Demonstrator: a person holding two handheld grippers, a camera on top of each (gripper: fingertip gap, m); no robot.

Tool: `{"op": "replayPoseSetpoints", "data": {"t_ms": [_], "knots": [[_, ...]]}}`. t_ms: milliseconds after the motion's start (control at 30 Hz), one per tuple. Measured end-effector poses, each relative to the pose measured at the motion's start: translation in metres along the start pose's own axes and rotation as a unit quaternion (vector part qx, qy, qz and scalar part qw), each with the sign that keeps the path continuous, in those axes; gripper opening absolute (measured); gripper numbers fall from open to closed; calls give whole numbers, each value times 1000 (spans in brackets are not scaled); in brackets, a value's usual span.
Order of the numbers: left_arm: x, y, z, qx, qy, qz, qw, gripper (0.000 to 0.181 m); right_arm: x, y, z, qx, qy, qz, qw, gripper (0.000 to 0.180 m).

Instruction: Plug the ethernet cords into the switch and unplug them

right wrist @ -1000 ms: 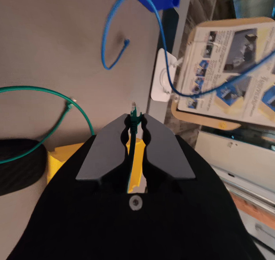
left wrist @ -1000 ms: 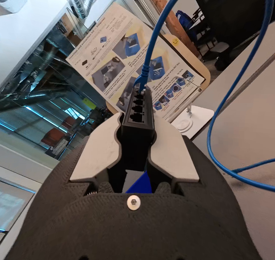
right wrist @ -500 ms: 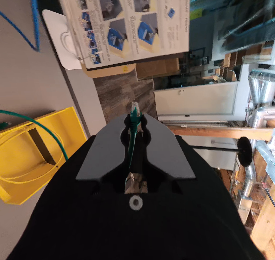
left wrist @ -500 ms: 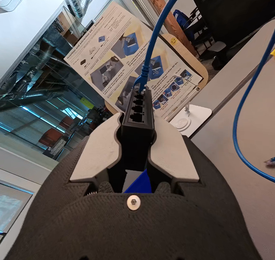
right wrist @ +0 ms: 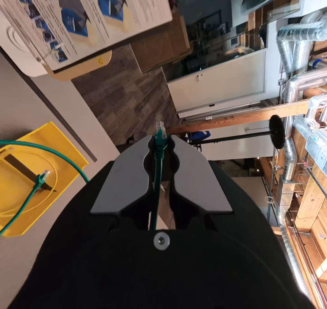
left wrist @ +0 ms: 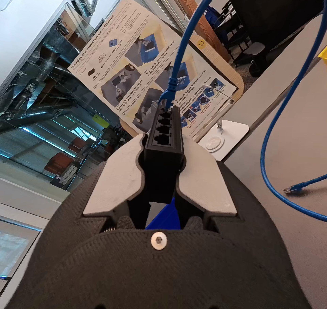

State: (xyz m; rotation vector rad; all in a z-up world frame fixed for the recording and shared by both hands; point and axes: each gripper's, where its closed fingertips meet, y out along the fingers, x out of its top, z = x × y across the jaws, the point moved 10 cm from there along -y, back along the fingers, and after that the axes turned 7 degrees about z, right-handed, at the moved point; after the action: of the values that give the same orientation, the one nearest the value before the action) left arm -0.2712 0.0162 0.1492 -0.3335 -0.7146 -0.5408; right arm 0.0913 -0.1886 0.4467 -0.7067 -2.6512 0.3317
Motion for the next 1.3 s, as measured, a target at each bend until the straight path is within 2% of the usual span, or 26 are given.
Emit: {"op": "replayPoseSetpoints", "data": {"t_ms": [300,500,700,800,1067,1300], "knots": [[0,2,-4,-9,7,4,1000,31,-68,84,60,64,-15,111,992,16],[-1,4,-3,-9,7,8,1000,31,-105,99,65,61,7,143,988,16],[0,6,-6,-9,17,15,1000,31,-113,91,47,15,36,133,990,16],[2,6,-9,-9,22,15,1000,31,-111,98,54,18,44,123,991,15],[4,6,-13,-12,32,18,999,31,-100,151,101,70,0,135,988,16],[4,7,-14,-14,34,19,999,31,-122,191,136,100,9,146,984,16]]}}
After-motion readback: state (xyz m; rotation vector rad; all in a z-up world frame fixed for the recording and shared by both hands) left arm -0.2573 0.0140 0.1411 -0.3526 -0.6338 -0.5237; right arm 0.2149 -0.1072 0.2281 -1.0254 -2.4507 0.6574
